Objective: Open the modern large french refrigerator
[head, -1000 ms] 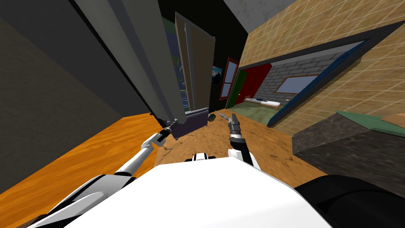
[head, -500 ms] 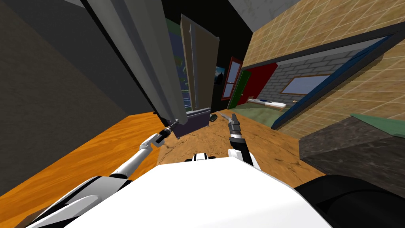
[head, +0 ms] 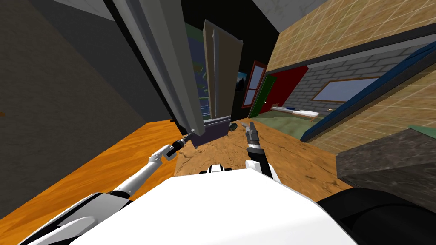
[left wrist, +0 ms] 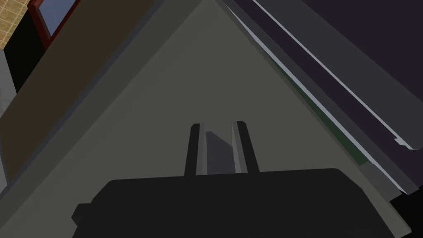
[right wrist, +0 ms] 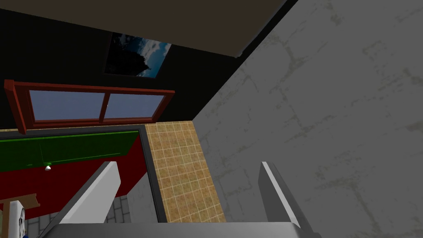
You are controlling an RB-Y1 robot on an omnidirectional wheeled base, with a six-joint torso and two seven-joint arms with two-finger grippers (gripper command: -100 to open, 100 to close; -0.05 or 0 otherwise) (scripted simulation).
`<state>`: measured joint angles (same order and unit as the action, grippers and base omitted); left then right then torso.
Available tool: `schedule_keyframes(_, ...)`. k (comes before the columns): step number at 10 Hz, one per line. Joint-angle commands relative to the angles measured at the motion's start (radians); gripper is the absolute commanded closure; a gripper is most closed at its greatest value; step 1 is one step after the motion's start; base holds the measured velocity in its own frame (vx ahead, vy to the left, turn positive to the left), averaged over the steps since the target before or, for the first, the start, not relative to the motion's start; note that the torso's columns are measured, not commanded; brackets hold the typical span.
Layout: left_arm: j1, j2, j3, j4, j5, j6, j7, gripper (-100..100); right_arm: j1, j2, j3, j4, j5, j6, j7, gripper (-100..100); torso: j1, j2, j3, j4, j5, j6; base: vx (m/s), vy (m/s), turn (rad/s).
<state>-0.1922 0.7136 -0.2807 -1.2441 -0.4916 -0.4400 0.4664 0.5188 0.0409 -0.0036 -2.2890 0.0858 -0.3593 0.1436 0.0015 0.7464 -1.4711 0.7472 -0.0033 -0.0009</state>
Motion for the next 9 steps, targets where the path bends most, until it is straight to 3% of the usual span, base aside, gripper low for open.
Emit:
schedule_keyframes(1,-0.002,0.019,-0.007,-0.035,-0.006,-0.021,0.016,100,0.0,0.0,0.0,0.0,0.0,0.0,0.0,0,-0.001,-0.002,-0.001,0.001,-0.001,-0.001,-0.03,0.141,-0.005)
schedule_keyframes(3,0.012,0.039,-0.037,-0.098,-0.026,-0.071,0.038,100,0.0,0.0,0.0,0.0,0.0,0.0,0.0,0,-0.003,0.001,0.0,0.003,-0.003,-0.001,-0.029,0.246,0.024)
schedule_keyframes(4,0.032,0.063,-0.042,-0.12,-0.024,-0.039,0.064,-100,0.0,0.0,0.0,0.0,0.0,0.0,0.0,0,-0.002,0.004,0.002,0.004,-0.002,0.0,-0.002,0.113,0.039)
schedule_keyframes(6,0.027,0.093,-0.044,-0.141,-0.024,-0.035,0.096,-100,0.0,0.001,0.0,0.0,0.0,0.0,0.0,0,-0.016,-0.006,-0.003,-0.007,-0.002,0.001,-0.004,-0.078,0.066)
schedule_keyframes(9,0.018,0.138,-0.046,-0.171,-0.023,-0.029,0.144,-100,0.0,0.0,0.0,0.0,0.0,0.0,0.0,0,-0.009,-0.005,-0.003,-0.004,-0.001,0.005,0.001,-0.058,0.017)
